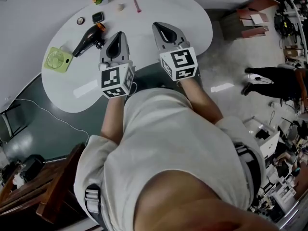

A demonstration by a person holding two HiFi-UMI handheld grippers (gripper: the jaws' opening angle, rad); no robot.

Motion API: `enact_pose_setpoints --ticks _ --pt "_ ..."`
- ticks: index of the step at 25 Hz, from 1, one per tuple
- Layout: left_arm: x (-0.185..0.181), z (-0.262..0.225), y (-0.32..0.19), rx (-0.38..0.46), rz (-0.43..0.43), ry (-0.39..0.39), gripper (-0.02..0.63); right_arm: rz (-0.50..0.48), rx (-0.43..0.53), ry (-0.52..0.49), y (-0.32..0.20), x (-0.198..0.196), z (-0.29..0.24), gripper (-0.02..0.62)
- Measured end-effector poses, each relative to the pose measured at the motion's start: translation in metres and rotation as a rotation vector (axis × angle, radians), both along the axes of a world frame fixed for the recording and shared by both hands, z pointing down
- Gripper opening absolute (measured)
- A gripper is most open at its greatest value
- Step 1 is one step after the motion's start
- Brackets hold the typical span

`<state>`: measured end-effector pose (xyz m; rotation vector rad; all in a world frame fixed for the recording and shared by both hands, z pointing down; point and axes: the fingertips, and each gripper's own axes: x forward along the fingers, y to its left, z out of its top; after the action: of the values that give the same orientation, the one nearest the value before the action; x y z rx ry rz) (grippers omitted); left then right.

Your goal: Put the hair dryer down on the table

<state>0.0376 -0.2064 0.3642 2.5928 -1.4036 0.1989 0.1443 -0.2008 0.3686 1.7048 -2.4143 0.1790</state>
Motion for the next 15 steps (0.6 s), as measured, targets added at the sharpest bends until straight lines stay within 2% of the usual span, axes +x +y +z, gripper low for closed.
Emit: enact_pose_setpoints --ticks 5,10,15 --pt "-0.003 -0.032 0.003 0.06 -0.027 0.037 0.018 -0.018 0.086 0.035 -0.004 0.001 -0.034 -0.002" --pt "-0.013 -0.059 0.004 0.137 -0.071 0.025 0.018 -0.028 0.157 0.052 -0.006 0.0 -0.062 -0.002" --pt "-0.016 -0.072 0.003 0.169 -0.094 0.005 0.018 -0.03 0.201 0.063 -0.006 0.003 -0.081 -0.002"
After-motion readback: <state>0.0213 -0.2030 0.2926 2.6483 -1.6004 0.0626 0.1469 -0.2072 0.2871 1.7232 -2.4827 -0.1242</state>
